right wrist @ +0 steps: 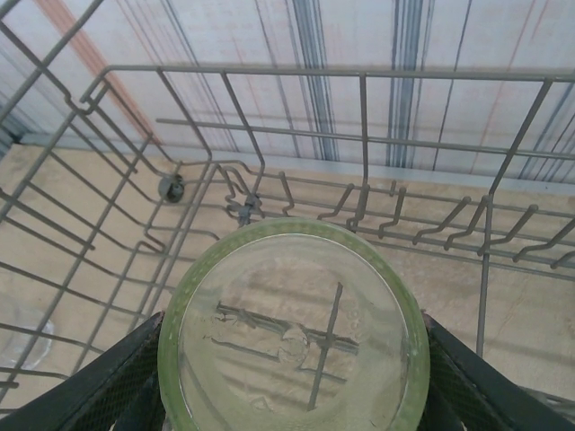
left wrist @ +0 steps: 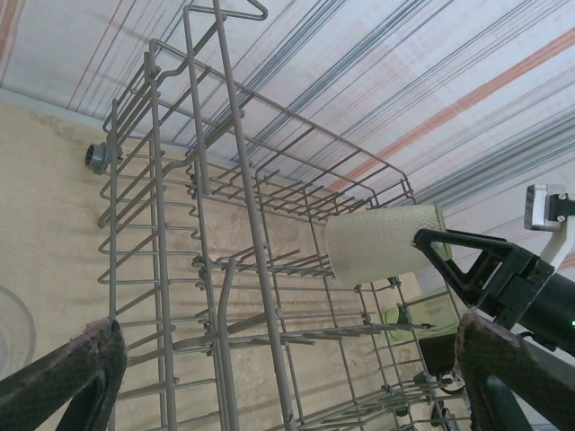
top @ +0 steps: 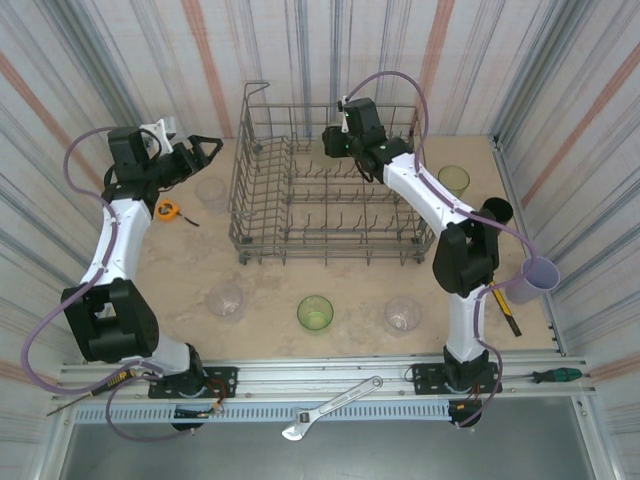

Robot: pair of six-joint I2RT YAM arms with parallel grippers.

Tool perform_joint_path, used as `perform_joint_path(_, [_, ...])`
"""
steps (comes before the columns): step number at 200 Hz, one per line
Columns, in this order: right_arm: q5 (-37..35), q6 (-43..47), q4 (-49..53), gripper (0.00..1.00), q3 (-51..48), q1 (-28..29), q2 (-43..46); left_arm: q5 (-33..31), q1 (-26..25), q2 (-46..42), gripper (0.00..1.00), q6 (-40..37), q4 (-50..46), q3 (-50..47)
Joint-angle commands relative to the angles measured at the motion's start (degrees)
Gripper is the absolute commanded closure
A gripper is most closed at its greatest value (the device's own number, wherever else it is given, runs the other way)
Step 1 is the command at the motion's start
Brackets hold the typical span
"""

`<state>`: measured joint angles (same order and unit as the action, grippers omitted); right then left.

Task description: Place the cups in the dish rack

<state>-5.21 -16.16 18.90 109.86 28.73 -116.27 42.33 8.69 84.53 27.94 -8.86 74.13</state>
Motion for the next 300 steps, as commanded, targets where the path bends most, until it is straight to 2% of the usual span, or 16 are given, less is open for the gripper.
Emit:
perform_joint_path(1, [-1.1, 1.8, -1.3, 0.54, 3.0, 0.6, -1.9, 1.2, 0.4, -1.4, 0.03, 0.4, 1.7, -0.6])
perform_joint_path(81, [-1.6, 2.0, -0.5, 0.53, 7.8, 1.0, -7.3, 1.6, 0.4, -1.5, 0.03, 1.0, 2.5, -0.9])
perform_joint_path(125, [-4.3, 3.1, 1.9, 0.53, 10.3, 1.2, -10.2, 1.9, 0.4, -1.5, 0.03, 1.6, 3.1, -1.1])
perform_joint_path(191, [-3.6, 3.3, 2.5, 0.52, 10.9, 1.6, -12.6, 2.0, 0.4, -1.5, 0.03, 2.0, 3.5, -1.3])
perform_joint_path(244, [-2.3, 3.7, 4.8, 0.46, 13.9, 1.6, -16.1, 1.8, 0.4, -1.6, 0.03, 2.2, 3.4, -1.3])
perform_joint_path(300, [-1.2, 3.8, 8.7, 0.31, 17.2, 1.6, -18.9, 1.9, 0.5, -1.7, 0.01, 2.5, 3.4, -1.3])
